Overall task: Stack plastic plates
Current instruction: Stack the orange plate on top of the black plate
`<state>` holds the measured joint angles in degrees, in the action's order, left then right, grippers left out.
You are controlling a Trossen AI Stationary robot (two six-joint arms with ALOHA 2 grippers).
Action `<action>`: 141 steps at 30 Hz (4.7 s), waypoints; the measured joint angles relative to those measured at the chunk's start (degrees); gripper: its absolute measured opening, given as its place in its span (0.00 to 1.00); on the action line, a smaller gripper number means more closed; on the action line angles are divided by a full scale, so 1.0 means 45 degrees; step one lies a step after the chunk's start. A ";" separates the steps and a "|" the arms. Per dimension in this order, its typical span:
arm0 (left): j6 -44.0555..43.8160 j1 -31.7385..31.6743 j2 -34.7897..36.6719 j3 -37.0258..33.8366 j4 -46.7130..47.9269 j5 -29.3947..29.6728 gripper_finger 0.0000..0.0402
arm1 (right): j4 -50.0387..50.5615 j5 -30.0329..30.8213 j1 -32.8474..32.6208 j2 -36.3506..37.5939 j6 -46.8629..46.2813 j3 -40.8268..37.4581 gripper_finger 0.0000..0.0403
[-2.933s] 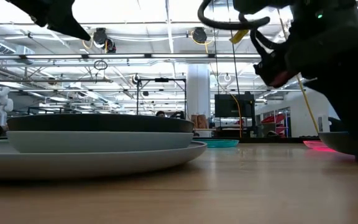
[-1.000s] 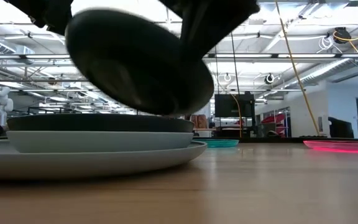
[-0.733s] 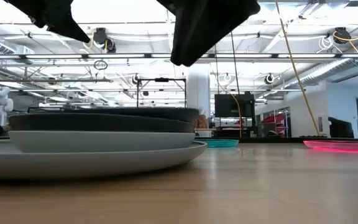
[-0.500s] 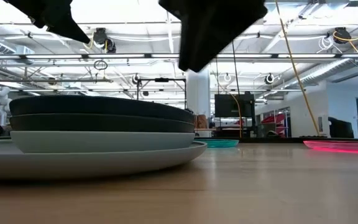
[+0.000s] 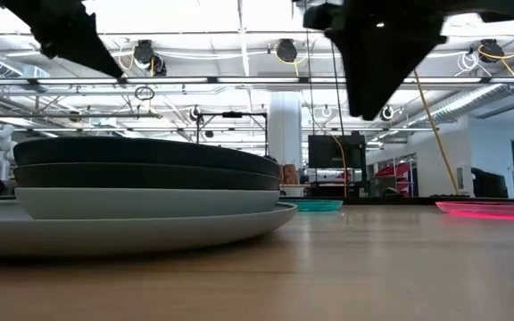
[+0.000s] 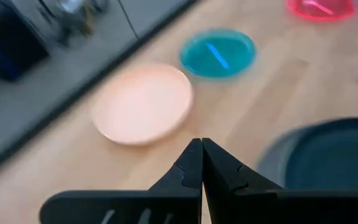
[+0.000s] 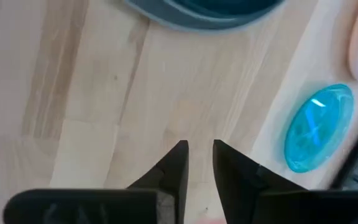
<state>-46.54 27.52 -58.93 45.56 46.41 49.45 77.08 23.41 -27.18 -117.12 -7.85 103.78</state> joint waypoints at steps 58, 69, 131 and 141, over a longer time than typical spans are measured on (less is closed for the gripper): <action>0.4100 0.2066 -0.4739 0.0000 0.2305 -0.9966 0.46 | -1.6680 0.0074 -0.0063 1.3551 0.4332 -1.3379 0.08; 0.4286 0.2062 -0.5410 -0.0003 0.1459 -0.9970 0.46 | -1.6664 0.0074 -0.0063 1.3551 0.4327 -1.3379 0.08; 0.4326 0.2173 -0.6804 -0.0005 0.1034 -1.0782 0.19 | -1.6608 0.0064 -0.0066 1.3551 0.4322 -1.3374 0.08; 0.4198 0.2256 -0.6313 0.0212 0.2139 -1.1026 0.07 | -1.6695 0.0064 -0.0068 1.3546 0.4322 -1.3374 0.08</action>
<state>-27.65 37.67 -87.33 46.51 56.04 -0.17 1.96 23.70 -27.48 -56.16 11.60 43.59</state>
